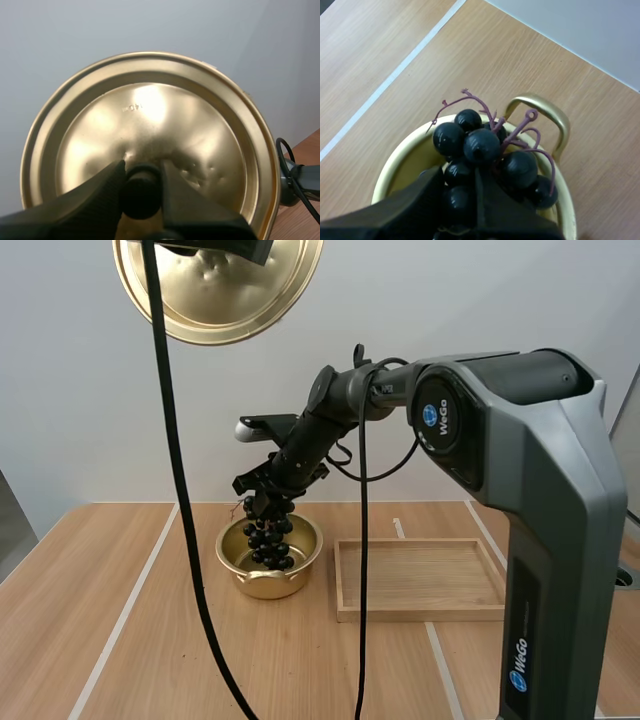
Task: Open the pot, put the grape inside, and close it
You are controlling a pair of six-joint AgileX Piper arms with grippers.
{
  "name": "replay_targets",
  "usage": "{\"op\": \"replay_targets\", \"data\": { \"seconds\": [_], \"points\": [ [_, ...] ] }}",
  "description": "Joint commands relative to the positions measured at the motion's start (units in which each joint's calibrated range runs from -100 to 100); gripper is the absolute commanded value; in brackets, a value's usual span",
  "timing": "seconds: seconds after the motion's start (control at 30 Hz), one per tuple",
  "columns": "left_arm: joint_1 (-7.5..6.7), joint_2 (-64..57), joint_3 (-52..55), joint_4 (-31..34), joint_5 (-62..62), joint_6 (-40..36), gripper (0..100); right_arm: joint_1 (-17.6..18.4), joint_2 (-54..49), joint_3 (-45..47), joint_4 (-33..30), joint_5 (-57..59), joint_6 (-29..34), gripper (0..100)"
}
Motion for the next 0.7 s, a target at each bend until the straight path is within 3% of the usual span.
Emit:
{"op": "replay_targets", "data": {
  "seconds": [0.0,0.3,0.67],
  "points": [
    [-0.16,-0.29,-0.56,0.01,-1.68,-0.27,0,0.05,0.47,-0.04,-0.42,3.11,-0.70,0],
    [-0.16,-0.29,-0.56,2.77,-2.84,-0.27,0,0.05,1.58,2.70,-0.95,5.50,-0.60,0],
    [-0.16,-0.29,-0.56,2.77,-2.84,-0.27,0,0.05,1.58,3.38,-0.95,-1.78,-0.60,0]
  ]
}}
